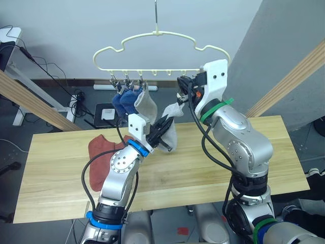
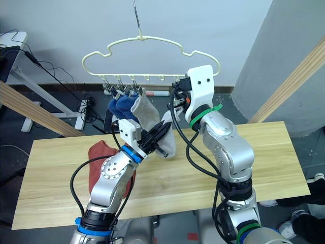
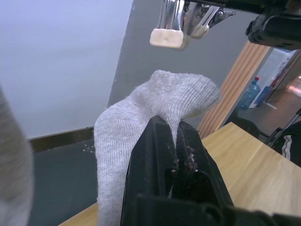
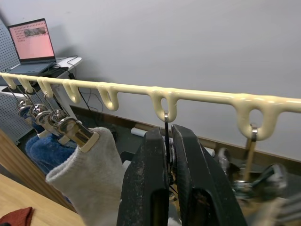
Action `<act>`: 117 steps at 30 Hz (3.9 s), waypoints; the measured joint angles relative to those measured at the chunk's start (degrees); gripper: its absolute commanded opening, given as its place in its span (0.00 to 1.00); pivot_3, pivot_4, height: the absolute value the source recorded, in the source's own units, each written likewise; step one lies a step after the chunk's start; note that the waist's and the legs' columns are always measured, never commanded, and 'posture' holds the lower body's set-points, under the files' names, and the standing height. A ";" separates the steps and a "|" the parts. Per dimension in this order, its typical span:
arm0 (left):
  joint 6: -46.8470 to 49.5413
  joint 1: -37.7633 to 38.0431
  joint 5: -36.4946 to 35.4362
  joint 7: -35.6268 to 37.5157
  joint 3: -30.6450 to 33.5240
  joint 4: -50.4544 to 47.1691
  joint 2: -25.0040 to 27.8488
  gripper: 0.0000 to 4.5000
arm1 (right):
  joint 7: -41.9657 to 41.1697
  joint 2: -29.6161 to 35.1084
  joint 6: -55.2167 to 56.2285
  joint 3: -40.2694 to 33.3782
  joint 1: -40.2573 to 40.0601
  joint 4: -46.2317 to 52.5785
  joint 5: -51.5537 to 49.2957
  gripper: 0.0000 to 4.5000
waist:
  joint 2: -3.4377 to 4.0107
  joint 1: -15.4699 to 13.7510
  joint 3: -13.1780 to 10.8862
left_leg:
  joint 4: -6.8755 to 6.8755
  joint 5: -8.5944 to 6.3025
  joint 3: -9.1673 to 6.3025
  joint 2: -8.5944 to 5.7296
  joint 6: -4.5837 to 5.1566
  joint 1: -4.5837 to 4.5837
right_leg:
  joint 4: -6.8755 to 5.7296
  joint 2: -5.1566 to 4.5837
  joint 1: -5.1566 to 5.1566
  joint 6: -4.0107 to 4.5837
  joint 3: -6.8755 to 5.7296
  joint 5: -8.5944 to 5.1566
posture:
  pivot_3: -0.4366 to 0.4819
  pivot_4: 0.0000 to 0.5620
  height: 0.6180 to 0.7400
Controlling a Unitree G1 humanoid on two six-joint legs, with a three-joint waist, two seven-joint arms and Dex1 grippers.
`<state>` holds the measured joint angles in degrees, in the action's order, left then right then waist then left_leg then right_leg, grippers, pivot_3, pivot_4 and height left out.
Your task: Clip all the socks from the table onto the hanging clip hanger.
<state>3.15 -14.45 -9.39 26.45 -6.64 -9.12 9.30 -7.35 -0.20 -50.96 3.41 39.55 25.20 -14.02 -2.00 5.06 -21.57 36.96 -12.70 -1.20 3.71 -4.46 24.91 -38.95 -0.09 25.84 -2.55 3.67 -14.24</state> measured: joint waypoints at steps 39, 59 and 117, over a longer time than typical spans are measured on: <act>5.19 -4.06 0.33 -5.77 -0.26 -1.67 -4.30 0.00 | 1.19 -0.86 -2.25 0.50 -0.04 0.73 -1.32 0.18 | 0.00 -0.05 0.00 | 0.00 0.00 -0.01 0.00 0.00 0.00 | 0.01 0.00 -0.01 -0.01 -0.01 0.00 | 0.32 0.64 1.00; 5.36 -4.42 0.41 -5.71 -0.38 -1.68 -4.18 0.00 | -1.86 2.75 -5.92 -0.23 -2.69 6.86 -5.82 0.99 | 0.00 -0.22 0.00 | -0.04 0.00 -0.04 -0.01 0.00 0.05 | 0.07 0.00 0.00 -0.01 -0.05 -0.01 | 0.33 0.63 1.00; 18.43 -15.48 -21.88 31.90 6.91 -3.61 25.99 0.87 | -3.37 25.29 -1.92 -2.06 -12.83 16.29 -12.90 0.49 | 0.00 -0.44 0.00 | -0.04 0.01 0.10 0.00 0.00 0.06 | 0.07 0.02 0.12 -0.30 0.09 -0.21 | 0.36 0.62 1.00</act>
<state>21.58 -29.93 -31.27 58.35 0.27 -12.72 35.29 -10.72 25.09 -52.88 1.35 26.73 41.48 -26.92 -1.99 4.62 -21.58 36.92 -12.69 -1.10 3.71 -4.46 24.97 -38.88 -0.07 25.96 -2.85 3.76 -14.46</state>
